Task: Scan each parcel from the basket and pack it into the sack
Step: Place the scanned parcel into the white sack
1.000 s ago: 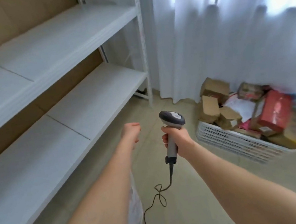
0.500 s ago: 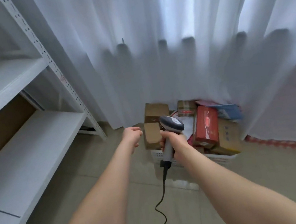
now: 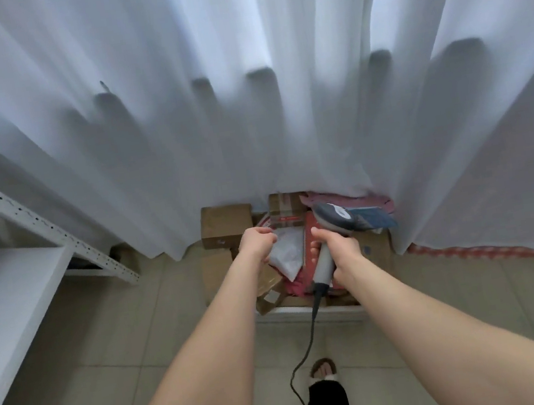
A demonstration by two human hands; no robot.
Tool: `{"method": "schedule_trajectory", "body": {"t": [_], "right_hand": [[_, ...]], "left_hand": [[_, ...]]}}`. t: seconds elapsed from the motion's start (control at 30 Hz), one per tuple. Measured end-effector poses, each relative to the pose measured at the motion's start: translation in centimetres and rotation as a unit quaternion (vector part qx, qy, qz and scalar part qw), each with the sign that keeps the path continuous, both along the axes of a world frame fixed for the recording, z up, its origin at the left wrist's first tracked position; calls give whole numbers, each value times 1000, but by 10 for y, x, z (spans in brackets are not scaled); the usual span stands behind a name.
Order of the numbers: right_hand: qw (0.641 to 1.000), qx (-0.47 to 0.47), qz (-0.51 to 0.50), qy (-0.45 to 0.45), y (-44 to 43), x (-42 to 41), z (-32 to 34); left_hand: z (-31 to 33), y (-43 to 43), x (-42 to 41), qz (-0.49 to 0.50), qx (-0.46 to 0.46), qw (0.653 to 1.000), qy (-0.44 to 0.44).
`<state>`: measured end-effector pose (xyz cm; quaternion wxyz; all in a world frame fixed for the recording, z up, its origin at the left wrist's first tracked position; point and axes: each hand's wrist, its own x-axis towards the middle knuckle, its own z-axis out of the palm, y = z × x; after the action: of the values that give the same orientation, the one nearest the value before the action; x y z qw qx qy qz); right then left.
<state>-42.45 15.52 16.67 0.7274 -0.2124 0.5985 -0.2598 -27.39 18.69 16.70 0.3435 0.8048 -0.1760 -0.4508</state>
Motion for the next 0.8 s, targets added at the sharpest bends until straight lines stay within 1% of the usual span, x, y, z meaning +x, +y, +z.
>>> {"method": "schedule_trajectory", "body": {"t": [0.1,0.2,0.33,0.43,0.5,0.53,0.6,0.67,0.73,0.8], "right_hand": [[1000,-7,-10,20,-51,-1,-28],[997,-23,-35,72,-102,-2,-59],[988,-1,-90,123,-149,-18,-94],[977,-26,-119,174,-178,-29,-116],[969,-59,-99,220,-195,-36,-133],[968,-67,-82,229,-203,-38,-142],[973,-50,-40,224,-215,-42,-160],[977,-26,-7,210,-223,-43,-178],[977,-25,19,212,-227,-40,-194],[975,-27,38,219,-229,-35,-204]], "left_hand": [[-28,-59,4,-18,4,1000,10],[-58,-116,1,-45,5,999,20],[-100,-166,-20,-102,38,994,21],[-131,-198,-33,-120,53,991,7],[-150,-217,-37,-89,56,994,4],[-160,-226,-37,-61,52,997,8],[-179,-240,-34,-6,40,999,28],[-197,-251,-31,38,33,996,70],[-211,-258,-30,74,41,989,123],[-219,-261,-31,114,46,981,148]]}}
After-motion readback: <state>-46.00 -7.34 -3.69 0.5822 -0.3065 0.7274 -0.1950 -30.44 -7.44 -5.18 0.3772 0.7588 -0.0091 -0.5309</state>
